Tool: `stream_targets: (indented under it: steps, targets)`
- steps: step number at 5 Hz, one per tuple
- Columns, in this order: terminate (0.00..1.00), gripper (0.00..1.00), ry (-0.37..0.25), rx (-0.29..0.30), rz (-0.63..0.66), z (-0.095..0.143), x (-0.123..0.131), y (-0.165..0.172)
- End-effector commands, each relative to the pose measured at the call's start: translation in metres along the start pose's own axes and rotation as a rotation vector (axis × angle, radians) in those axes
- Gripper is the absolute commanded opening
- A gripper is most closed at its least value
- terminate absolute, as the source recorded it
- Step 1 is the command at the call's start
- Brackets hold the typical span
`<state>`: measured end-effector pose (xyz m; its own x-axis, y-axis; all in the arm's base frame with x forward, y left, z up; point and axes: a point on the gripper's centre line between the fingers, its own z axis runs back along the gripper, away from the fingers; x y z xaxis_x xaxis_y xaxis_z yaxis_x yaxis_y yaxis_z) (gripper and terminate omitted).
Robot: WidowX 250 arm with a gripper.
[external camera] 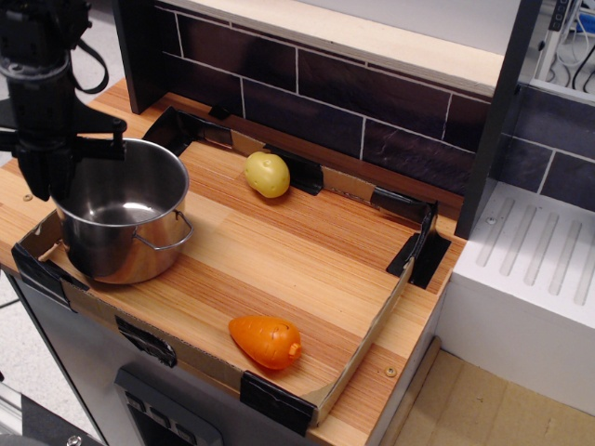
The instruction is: Topple metal pot
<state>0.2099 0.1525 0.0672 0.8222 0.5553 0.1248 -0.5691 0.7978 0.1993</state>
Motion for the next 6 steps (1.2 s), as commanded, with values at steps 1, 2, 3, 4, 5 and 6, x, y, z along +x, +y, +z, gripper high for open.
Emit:
stream_targets:
  steps: [1,2,3,4,5,6]
  targets:
    - [0.00,0.00,-0.034,0.199,0.134,0.034,0.009,-0.011]
    - [0.00,0.00,-0.043,0.389,0.190,0.045,0.006,-0.018]
    - [0.00,0.00,-0.002,0.528,0.189,0.048,-0.001,-0.025]
    - [0.00,0.00,0.005,0.644,0.202,0.046,-0.007,-0.031]
    - [0.00,0.00,-0.007,0.690,0.209,0.035,-0.005,-0.038]
    - [0.00,1.00,0.008,0.553,0.179,0.035,-0.005,-0.047]
